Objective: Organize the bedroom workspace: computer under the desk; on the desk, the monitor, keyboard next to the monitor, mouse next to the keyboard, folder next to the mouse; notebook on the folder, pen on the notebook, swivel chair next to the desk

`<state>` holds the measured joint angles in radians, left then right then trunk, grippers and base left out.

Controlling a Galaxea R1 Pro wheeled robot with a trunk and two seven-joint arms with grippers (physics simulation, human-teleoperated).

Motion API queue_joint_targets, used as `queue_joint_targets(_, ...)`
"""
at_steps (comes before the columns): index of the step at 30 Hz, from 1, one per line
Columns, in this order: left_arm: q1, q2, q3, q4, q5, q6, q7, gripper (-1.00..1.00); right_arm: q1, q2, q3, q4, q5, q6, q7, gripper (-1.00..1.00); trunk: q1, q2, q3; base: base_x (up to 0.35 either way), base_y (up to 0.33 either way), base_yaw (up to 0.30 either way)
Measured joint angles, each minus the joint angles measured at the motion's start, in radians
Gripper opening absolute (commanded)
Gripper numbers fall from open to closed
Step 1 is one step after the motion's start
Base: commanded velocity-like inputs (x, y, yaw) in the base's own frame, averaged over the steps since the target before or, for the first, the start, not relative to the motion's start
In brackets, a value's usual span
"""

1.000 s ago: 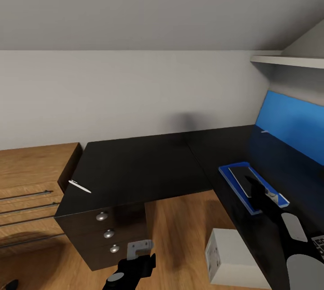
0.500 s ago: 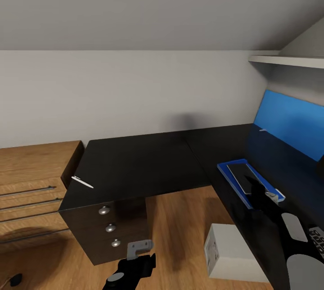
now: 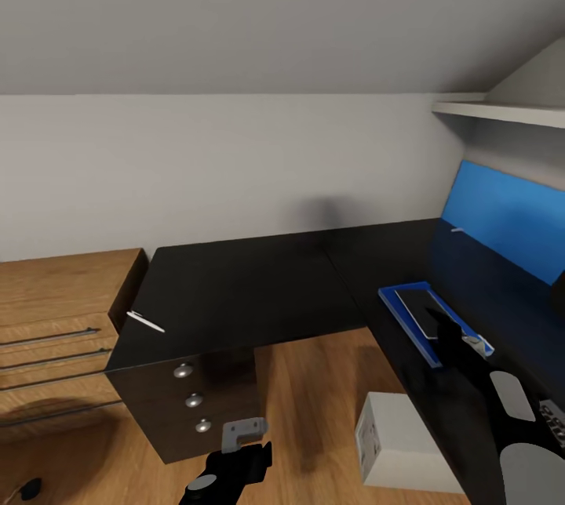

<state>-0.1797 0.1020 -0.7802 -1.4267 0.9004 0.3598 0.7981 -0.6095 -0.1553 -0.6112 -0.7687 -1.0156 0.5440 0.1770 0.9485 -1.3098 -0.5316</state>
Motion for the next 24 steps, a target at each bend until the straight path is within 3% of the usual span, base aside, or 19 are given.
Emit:
queue_joint_targets(10, 0.0, 0.0, 0.0, 0.0, -0.003, 0.0, 0.0, 1.0, 0.0, 0.0, 0.0, -0.001, 0.0, 0.0, 0.001, 1.0, -0.004, 0.007, 0.003, -0.001, 0.0, 0.0)
queue_joint_targets(24, 0.0, 0.0, 0.0, 0.0, -0.001, 0.0, 0.0, 1.0, 0.0, 0.001, 0.0, -0.002, 0.0, -0.001, 0.003, 1.0, -0.004, 0.007, 0.003, -0.102, 0.0, 0.0)
